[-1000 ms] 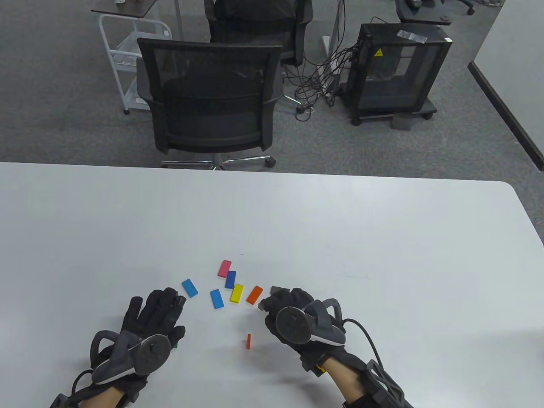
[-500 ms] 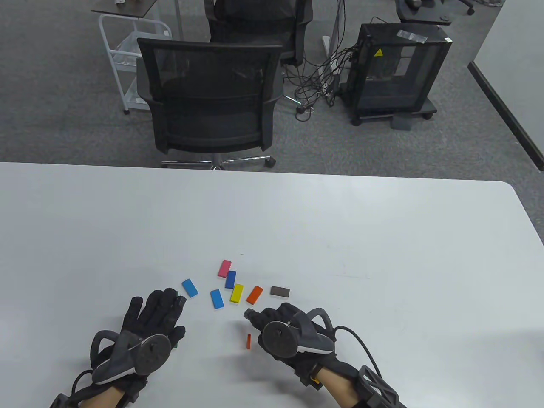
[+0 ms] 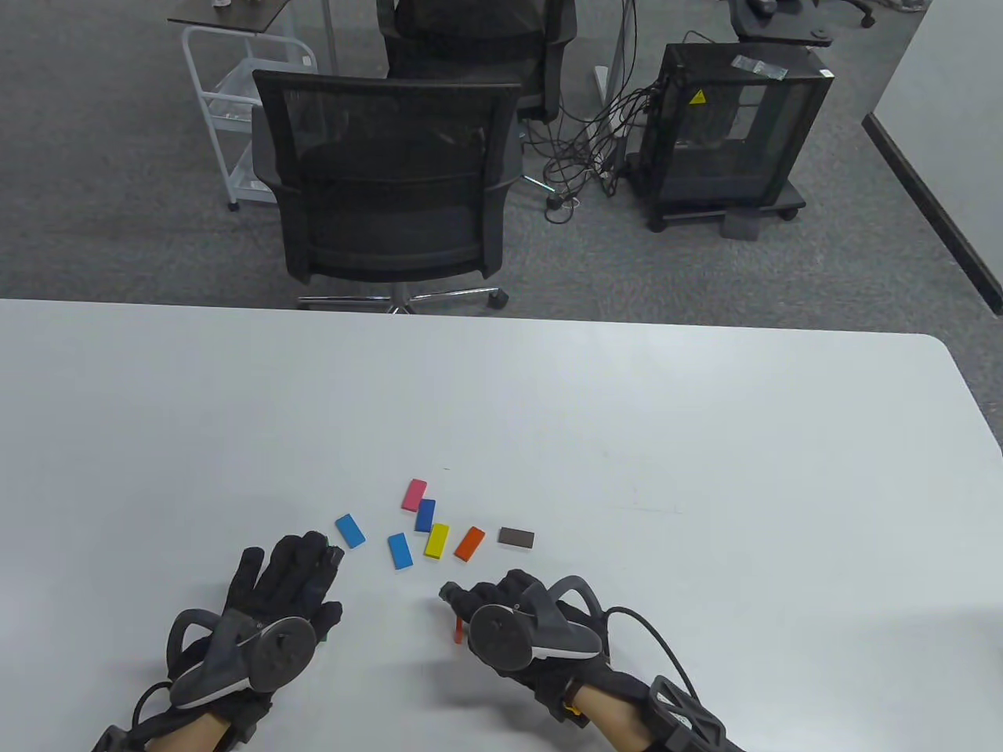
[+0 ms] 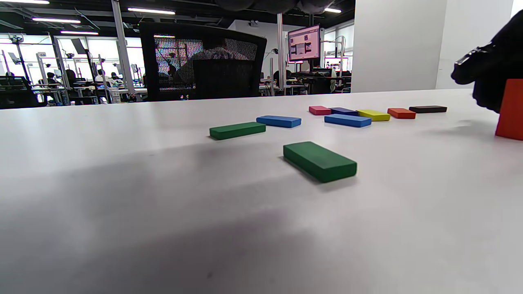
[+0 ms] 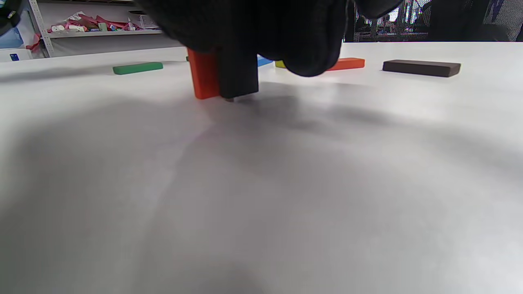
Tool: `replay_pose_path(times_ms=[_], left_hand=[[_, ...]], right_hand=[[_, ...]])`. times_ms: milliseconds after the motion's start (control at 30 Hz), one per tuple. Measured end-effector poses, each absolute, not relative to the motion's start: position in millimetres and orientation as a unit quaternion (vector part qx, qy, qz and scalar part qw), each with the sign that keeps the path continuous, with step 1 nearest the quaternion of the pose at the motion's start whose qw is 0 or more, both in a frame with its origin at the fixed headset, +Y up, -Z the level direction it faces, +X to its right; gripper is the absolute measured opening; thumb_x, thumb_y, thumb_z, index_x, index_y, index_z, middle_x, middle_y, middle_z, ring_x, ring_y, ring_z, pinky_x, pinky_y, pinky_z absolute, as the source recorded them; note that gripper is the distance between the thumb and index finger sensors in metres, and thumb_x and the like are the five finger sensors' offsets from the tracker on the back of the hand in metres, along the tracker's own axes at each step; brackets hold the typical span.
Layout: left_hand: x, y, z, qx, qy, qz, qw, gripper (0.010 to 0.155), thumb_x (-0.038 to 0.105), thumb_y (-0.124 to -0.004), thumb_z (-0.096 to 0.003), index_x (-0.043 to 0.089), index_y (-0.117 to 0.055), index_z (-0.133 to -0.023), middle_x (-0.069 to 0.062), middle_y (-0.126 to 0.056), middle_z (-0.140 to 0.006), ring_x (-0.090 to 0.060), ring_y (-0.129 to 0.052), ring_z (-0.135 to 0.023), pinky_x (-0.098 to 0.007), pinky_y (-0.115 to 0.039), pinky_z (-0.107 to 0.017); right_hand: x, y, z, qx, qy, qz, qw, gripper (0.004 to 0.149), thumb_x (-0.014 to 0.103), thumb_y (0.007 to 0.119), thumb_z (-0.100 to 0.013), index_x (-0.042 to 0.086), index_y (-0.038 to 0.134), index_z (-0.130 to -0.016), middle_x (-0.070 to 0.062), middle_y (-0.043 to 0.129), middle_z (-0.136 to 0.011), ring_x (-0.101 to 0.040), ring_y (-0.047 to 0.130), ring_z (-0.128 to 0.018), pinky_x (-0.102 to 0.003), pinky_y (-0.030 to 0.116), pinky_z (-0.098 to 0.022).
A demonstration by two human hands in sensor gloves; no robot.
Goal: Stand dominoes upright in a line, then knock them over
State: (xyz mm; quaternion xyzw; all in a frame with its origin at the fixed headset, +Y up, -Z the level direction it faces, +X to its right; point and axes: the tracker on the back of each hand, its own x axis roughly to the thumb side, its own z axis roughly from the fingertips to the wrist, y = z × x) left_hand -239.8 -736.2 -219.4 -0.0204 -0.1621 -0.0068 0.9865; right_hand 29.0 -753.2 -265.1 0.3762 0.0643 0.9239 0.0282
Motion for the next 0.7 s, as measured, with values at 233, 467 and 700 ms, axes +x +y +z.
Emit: replay_pose_path(times_ms=[233,467,700], left_hand=[[-239.6,-736.5,-219.4,-0.022,-0.162,-0.008,0.986,0.065,0.051,-0.042,-0.0707,0.018,-0.039,-0.127,-0.011,-0.036,-0.134,-0.039,-0.037,-0.122,-0.060,-0.026,-0.087],[-239.6,-736.7,-219.4,-0.023,-0.162,-0.008,0.986,0.065,0.051,-0.042,-0.0707,0.018,-0.038,-0.127,-0.012,-0.037,-0.134,-0.039,-0.037,-0.122,-0.060,-0.026,-0.087],[-239.7,-736.9,-219.5,-0.023,-0.162,-0.008,0.987,0.065,0.051,-0.042,-0.0707,0.018,-0.038,-0.127,-0.012,-0.036,-0.134,-0.039,-0.037,-0.122,-0.060,-0.026,-0.087]], right_hand=[[27.8,-752.8,-263.8,0.378,0.065,0.923,0.026,0.065,0.035,0.076,-0.055,0.019,0.050,-0.112,-0.009,0.071,-0.100,-0.027,0.082,-0.086,-0.054,0.053,-0.076],[27.8,-752.2,-263.2,0.378,0.067,0.923,0.020,0.067,0.037,0.076,-0.055,0.018,0.048,-0.113,-0.010,0.070,-0.101,-0.027,0.081,-0.086,-0.054,0.053,-0.076],[31.4,-750.9,-263.6,0.371,0.077,0.925,0.008,0.073,0.039,0.076,-0.055,0.016,0.042,-0.115,-0.014,0.064,-0.105,-0.029,0.078,-0.090,-0.055,0.051,-0.077]])
